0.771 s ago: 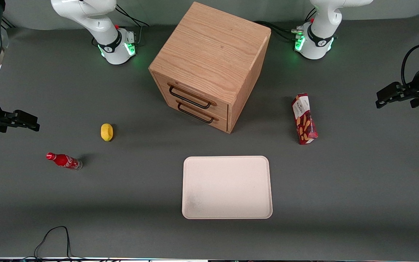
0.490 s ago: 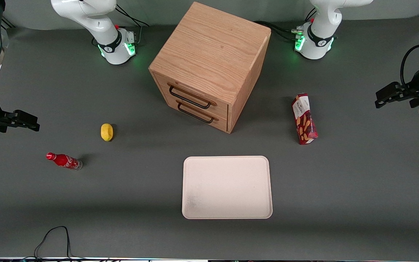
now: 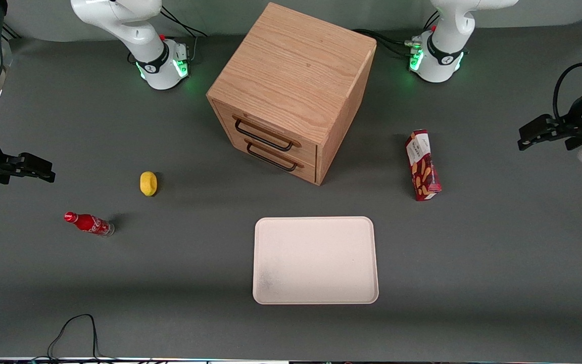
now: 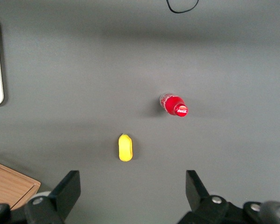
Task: Place red cookie box on tray
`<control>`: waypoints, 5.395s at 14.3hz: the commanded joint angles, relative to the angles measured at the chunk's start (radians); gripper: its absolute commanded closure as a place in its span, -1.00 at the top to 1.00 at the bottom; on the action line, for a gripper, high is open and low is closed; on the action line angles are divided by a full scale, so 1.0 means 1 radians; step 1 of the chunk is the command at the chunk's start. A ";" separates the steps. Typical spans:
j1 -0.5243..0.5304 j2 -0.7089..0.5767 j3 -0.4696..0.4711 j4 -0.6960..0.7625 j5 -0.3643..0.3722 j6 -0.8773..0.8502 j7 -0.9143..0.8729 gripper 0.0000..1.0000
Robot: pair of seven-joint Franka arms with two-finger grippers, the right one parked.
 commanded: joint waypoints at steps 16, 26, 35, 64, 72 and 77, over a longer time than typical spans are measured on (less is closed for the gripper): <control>-0.141 -0.374 -0.070 -0.600 -0.024 0.238 -0.305 1.00; -0.141 -0.155 -0.068 -0.924 -0.023 0.767 -0.295 1.00; -0.159 0.048 -0.070 -0.938 -0.009 0.973 -0.276 1.00; -0.029 -0.198 -0.061 -0.257 -0.015 0.023 -0.267 -1.00; -0.073 0.142 -0.088 0.167 -0.017 0.018 -0.362 -1.00; -0.190 0.476 -0.093 0.508 -0.015 -0.001 -0.440 -1.00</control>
